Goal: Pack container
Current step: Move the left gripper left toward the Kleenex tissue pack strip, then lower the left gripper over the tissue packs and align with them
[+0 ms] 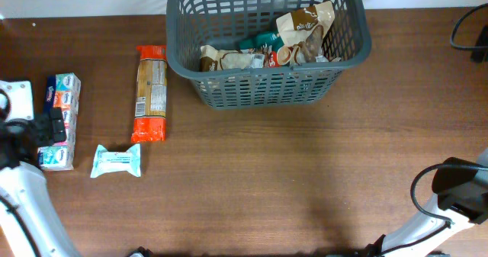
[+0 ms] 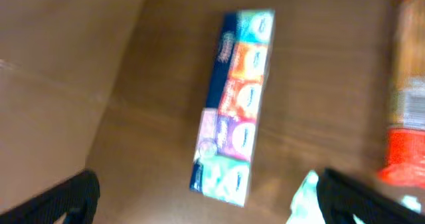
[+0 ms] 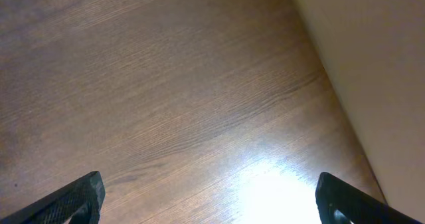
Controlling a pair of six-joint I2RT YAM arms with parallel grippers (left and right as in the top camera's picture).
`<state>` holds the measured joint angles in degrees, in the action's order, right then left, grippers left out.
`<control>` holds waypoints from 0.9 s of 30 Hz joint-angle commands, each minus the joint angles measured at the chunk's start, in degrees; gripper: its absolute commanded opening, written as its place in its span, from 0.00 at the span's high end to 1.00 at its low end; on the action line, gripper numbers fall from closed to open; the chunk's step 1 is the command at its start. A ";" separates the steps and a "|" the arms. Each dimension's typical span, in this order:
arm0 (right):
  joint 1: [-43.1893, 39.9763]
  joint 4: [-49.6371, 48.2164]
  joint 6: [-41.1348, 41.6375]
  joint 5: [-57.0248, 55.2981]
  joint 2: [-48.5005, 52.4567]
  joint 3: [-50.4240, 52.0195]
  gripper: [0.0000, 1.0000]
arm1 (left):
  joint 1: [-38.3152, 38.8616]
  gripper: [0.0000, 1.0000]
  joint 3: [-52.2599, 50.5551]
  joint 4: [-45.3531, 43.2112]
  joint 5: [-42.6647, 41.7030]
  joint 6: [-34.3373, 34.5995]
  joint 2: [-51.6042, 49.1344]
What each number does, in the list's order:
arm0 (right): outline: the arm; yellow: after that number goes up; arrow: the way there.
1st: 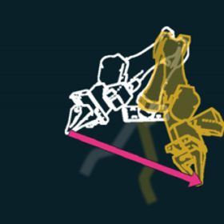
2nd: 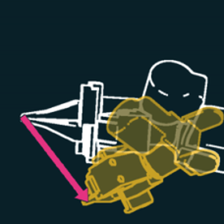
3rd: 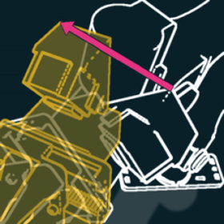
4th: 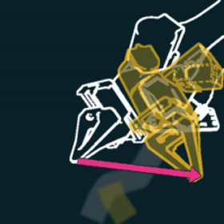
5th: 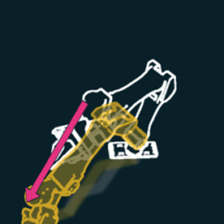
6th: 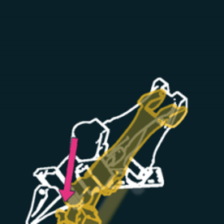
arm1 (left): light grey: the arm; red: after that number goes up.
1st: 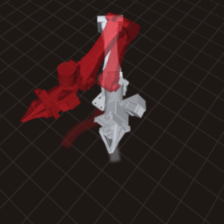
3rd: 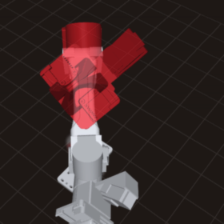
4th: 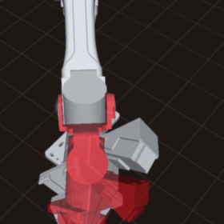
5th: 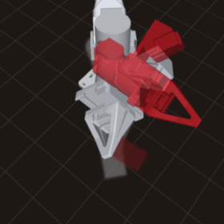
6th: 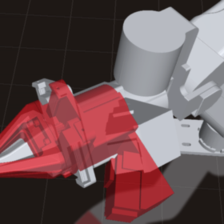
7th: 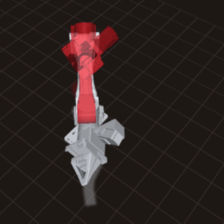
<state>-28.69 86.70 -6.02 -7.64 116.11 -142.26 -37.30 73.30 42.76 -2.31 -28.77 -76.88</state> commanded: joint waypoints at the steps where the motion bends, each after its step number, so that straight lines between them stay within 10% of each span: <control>1: -0.22 -0.17 0.35 -0.52 -0.46 -0.13 0.01 | -1.20 0.01 5.07 4.31 -10.01 -9.92 -4.96; 27: -0.22 -0.15 0.35 -0.52 -0.46 -0.13 0.01 | -2.03 0.01 10.60 -0.04 -5.38 -9.79 -20.20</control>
<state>-28.69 86.67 -6.00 -7.64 116.11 -142.26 -39.03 82.85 42.28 -8.10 -39.42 -97.01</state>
